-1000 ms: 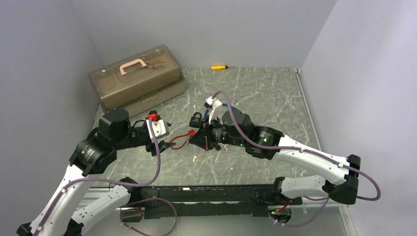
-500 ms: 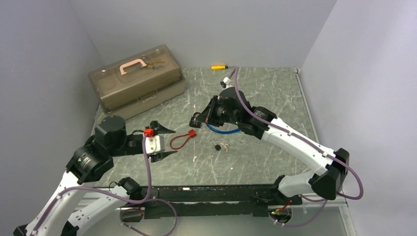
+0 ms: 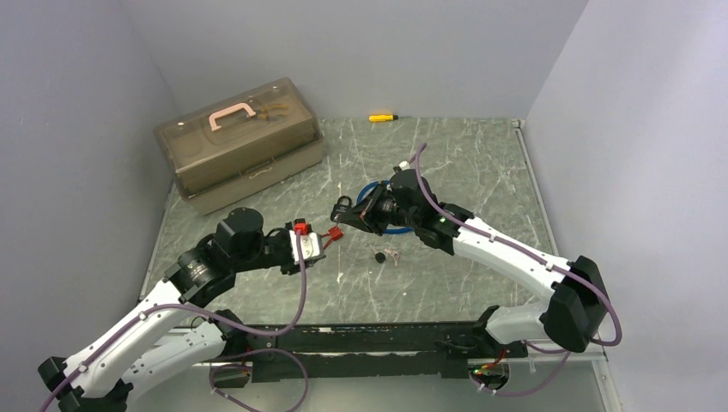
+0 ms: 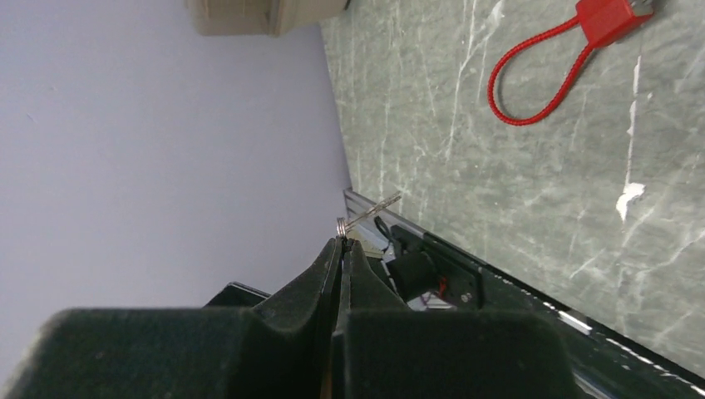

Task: Unlock with the key
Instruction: Pick up the key from the center of the board.

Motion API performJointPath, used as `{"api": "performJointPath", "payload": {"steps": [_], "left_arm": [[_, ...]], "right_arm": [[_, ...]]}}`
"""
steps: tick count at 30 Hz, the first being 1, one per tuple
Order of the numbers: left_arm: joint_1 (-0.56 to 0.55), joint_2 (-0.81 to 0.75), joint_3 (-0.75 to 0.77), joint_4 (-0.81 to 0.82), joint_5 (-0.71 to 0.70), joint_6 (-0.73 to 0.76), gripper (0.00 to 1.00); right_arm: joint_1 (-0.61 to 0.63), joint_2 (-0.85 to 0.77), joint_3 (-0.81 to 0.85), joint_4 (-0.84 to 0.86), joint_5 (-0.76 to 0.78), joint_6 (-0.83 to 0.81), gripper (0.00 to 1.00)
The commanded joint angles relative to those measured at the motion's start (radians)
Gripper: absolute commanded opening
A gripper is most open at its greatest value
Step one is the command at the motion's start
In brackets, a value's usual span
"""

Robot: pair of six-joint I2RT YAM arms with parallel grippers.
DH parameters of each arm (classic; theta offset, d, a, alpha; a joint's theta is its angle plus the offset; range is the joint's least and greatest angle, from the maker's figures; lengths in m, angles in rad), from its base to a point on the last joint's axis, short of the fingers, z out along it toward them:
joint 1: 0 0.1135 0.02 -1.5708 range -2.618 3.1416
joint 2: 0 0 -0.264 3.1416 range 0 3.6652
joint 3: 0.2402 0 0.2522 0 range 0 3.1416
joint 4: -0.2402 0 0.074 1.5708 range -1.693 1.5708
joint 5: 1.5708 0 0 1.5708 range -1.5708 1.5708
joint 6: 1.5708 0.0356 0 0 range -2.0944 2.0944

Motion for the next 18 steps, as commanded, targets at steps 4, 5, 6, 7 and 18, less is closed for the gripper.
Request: {"api": "performJointPath", "payload": {"steps": [4, 5, 6, 7, 18], "left_arm": [[-0.005, 0.033, -0.031, 0.186, -0.091, -0.131, 0.48], [-0.006, 0.039, -0.035, 0.189, -0.087, -0.138, 0.48], [-0.007, 0.042, -0.04, 0.191, -0.08, -0.138, 0.48], [-0.007, 0.043, -0.045, 0.194, -0.078, -0.134, 0.48], [-0.007, 0.073, -0.035, 0.248, -0.124, -0.123, 0.45]], "right_arm": [[-0.003, -0.06, -0.059, 0.232, -0.015, 0.164, 0.0], [-0.003, -0.062, -0.071, 0.256, -0.018, 0.171, 0.0], [-0.003, -0.06, -0.077, 0.276, -0.026, 0.173, 0.0], [-0.002, -0.058, -0.076, 0.281, -0.036, 0.174, 0.0], [0.019, -0.042, -0.058, 0.329, -0.077, 0.167, 0.0]]}}
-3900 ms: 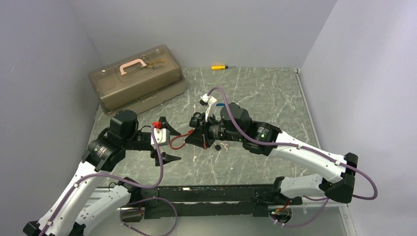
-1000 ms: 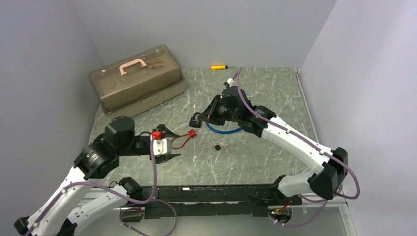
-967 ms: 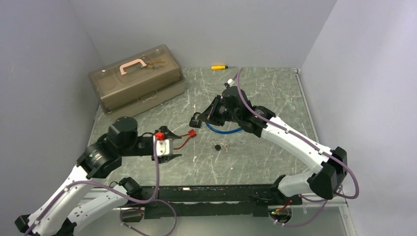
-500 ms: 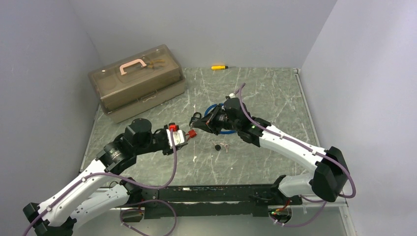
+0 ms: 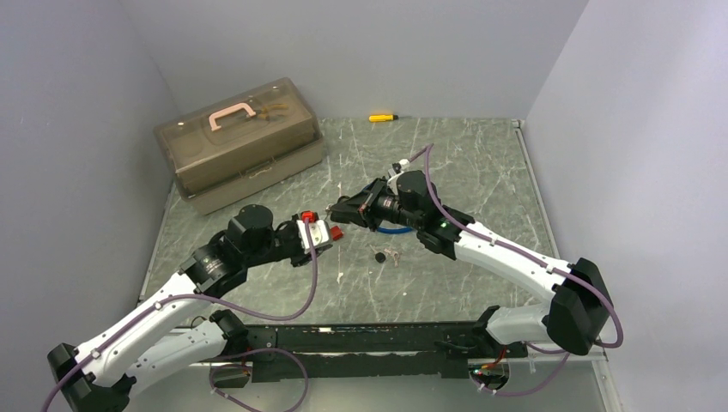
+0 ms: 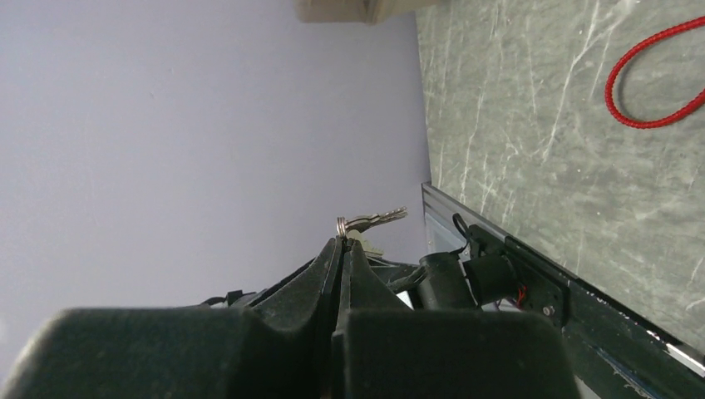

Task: Unlock with the key
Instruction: Pick up the key from the center of the board.

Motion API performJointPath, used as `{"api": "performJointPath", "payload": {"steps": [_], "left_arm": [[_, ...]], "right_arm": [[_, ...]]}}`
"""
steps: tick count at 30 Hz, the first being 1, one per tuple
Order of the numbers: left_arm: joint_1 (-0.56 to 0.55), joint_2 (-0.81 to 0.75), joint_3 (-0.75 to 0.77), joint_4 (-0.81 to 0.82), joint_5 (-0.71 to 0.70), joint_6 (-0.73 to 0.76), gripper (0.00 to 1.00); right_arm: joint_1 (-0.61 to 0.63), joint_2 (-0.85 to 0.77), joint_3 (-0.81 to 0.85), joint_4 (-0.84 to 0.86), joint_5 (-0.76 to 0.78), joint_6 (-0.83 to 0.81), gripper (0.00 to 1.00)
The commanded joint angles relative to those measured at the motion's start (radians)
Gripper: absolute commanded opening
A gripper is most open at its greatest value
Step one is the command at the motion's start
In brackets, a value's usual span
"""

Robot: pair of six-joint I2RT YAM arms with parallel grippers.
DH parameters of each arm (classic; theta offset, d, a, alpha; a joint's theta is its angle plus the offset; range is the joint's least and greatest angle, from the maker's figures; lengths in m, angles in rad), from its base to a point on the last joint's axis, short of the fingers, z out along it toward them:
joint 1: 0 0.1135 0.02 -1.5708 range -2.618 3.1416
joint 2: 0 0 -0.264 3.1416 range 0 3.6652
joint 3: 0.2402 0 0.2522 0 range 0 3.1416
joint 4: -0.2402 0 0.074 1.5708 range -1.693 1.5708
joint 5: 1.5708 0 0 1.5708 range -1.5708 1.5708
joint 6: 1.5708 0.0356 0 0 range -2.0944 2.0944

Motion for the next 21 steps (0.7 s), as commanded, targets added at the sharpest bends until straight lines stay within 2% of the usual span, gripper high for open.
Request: {"api": "performJointPath", "payload": {"steps": [1, 12, 17, 21], "left_arm": [[-0.003, 0.016, 0.026, 0.078, -0.037, -0.015, 0.44], [-0.004, 0.014, 0.057, 0.076, -0.063, 0.029, 0.32], [-0.003, 0.002, 0.072, 0.044, -0.041, 0.046, 0.23], [-0.002, 0.012, 0.122, -0.03, 0.061, 0.054, 0.0]], "right_arm": [[0.018, -0.018, 0.022, 0.07, -0.027, 0.016, 0.0], [0.042, -0.01, 0.042, 0.052, -0.021, 0.006, 0.0], [0.045, -0.01, 0.033, 0.049, -0.03, -0.003, 0.0], [0.052, 0.001, 0.04, 0.047, -0.045, -0.017, 0.0]]}}
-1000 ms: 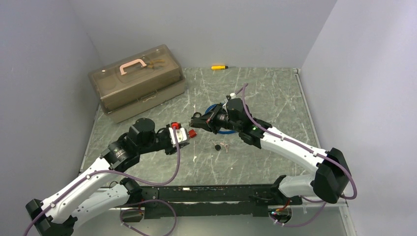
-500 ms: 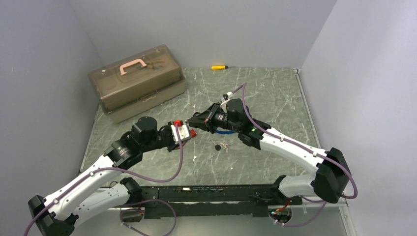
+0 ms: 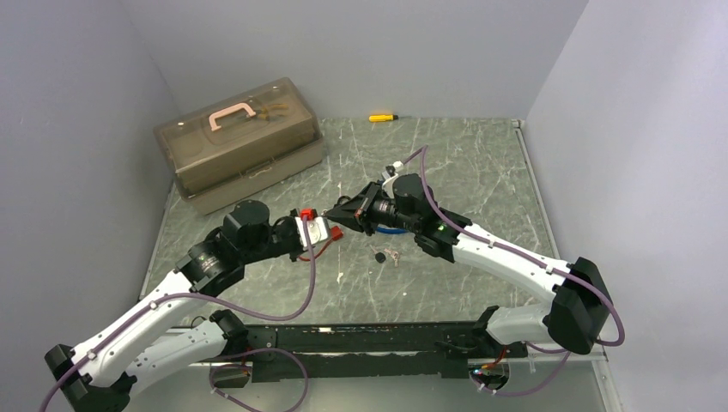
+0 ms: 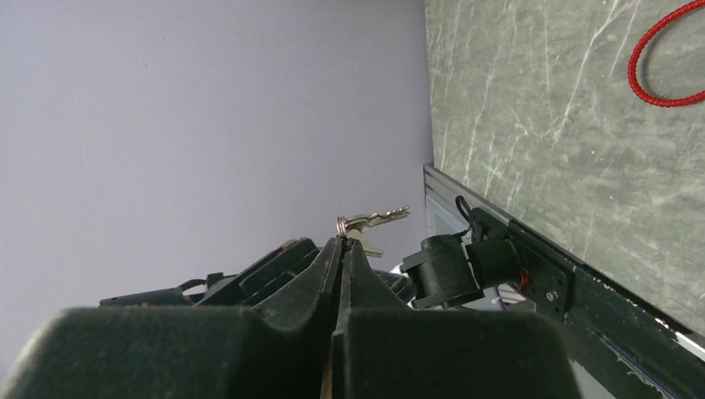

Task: Unlock with the key
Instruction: Pick up the key from the center of the board.

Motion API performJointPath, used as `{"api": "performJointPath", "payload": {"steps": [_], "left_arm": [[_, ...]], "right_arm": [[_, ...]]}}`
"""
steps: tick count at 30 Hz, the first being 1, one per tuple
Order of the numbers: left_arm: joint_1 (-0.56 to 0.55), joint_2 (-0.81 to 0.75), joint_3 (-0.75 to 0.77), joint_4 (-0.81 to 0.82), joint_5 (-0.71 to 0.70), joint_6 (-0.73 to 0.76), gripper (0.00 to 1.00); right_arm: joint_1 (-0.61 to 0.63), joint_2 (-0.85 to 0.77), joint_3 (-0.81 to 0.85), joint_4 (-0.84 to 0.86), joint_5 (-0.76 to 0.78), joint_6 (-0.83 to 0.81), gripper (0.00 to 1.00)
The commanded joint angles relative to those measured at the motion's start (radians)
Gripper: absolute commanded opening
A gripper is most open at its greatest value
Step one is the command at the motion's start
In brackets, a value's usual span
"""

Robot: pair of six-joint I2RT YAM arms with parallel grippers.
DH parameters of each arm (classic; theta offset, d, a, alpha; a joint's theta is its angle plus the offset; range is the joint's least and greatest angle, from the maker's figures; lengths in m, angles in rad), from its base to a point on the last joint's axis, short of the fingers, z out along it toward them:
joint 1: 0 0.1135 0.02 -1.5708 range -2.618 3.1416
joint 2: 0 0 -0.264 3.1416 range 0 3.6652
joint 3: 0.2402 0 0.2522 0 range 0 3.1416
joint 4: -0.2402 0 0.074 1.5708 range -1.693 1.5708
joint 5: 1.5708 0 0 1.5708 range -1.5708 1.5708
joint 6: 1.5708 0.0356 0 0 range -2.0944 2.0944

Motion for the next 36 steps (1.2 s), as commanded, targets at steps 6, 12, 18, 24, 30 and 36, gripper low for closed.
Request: {"api": "performJointPath", "payload": {"steps": [6, 12, 18, 24, 30, 36], "left_arm": [[-0.002, -0.007, 0.108, -0.1, 0.115, 0.033, 0.0], [-0.003, -0.012, 0.104, -0.153, 0.03, 0.118, 0.01], [-0.003, -0.073, 0.053, -0.061, -0.19, 0.135, 0.33], [-0.004, -0.117, 0.016, -0.065, -0.161, 0.139, 0.49], [-0.006, -0.114, 0.002, -0.015, -0.14, 0.137, 0.46], [-0.008, -0.072, 0.015, 0.009, -0.147, 0.1, 0.47]], "right_arm": [[0.009, 0.014, 0.065, 0.017, -0.08, -0.036, 0.0], [0.01, -0.019, 0.073, -0.016, -0.061, -0.052, 0.0], [0.01, -0.038, 0.065, -0.029, -0.047, -0.059, 0.0], [0.01, -0.04, 0.048, 0.024, -0.037, -0.034, 0.0], [0.016, -0.05, 0.033, 0.062, -0.006, 0.003, 0.0], [0.03, -0.032, 0.06, 0.07, -0.002, 0.012, 0.0]]}}
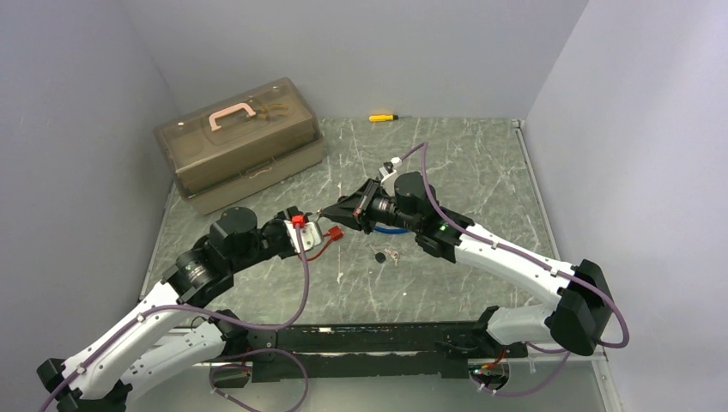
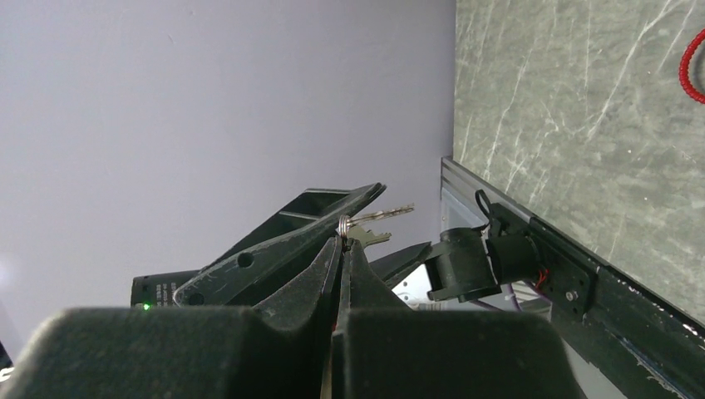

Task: Unlock with the key
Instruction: Pick up the key from the center of the board.

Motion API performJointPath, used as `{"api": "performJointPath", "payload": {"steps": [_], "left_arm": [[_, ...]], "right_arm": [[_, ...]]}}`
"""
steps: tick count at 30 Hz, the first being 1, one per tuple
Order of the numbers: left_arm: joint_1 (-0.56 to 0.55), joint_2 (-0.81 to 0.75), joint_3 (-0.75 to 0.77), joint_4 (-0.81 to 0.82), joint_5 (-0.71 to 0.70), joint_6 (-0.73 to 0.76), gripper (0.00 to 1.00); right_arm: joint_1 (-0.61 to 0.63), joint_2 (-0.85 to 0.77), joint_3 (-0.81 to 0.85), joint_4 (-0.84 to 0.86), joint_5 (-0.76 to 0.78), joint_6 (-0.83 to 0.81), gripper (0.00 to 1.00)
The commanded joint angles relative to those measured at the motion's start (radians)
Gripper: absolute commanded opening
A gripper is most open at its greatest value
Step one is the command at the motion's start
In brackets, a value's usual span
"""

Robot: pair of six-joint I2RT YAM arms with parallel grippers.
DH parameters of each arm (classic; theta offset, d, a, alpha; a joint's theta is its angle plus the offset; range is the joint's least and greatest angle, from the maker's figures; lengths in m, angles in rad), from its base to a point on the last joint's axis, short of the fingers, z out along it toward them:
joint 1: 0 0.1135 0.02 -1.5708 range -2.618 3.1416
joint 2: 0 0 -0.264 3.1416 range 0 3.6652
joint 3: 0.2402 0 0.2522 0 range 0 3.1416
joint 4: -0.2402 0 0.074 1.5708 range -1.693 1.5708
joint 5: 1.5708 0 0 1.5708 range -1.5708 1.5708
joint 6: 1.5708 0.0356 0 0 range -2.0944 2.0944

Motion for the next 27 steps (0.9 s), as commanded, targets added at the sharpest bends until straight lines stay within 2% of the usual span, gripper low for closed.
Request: {"api": "performJointPath", "payload": {"steps": [1, 6, 8, 12, 14, 19, 23, 27], "left_arm": [[-0.008, 0.022, 0.012, 0.074, -0.006, -0.033, 0.46], [-0.011, 0.041, 0.029, 0.081, -0.007, -0.06, 0.4], [-0.016, 0.047, 0.031, 0.085, -0.01, -0.066, 0.33], [-0.017, 0.058, 0.042, 0.086, -0.035, -0.067, 0.13], [-0.017, 0.062, 0.046, 0.088, -0.048, -0.073, 0.08], [-0.016, 0.058, 0.052, 0.09, -0.057, -0.074, 0.05], [-0.018, 0.051, 0.049, 0.073, -0.024, -0.083, 0.11], [-0.018, 0.048, 0.049, 0.08, -0.044, -0.08, 0.0]], "right_arm": [[0.014, -0.017, 0.035, 0.054, 0.015, 0.025, 0.0], [0.017, -0.024, 0.016, 0.068, 0.034, 0.042, 0.0], [0.018, -0.026, 0.011, 0.075, 0.041, 0.048, 0.0], [0.024, -0.019, 0.018, 0.072, 0.045, 0.042, 0.0], [0.026, -0.018, 0.021, 0.063, 0.047, 0.04, 0.0], [0.033, -0.018, 0.017, 0.054, 0.056, 0.044, 0.0], [0.037, -0.012, 0.012, 0.073, 0.062, 0.047, 0.0], [0.041, 0.003, 0.02, 0.069, 0.041, 0.038, 0.0]]}}
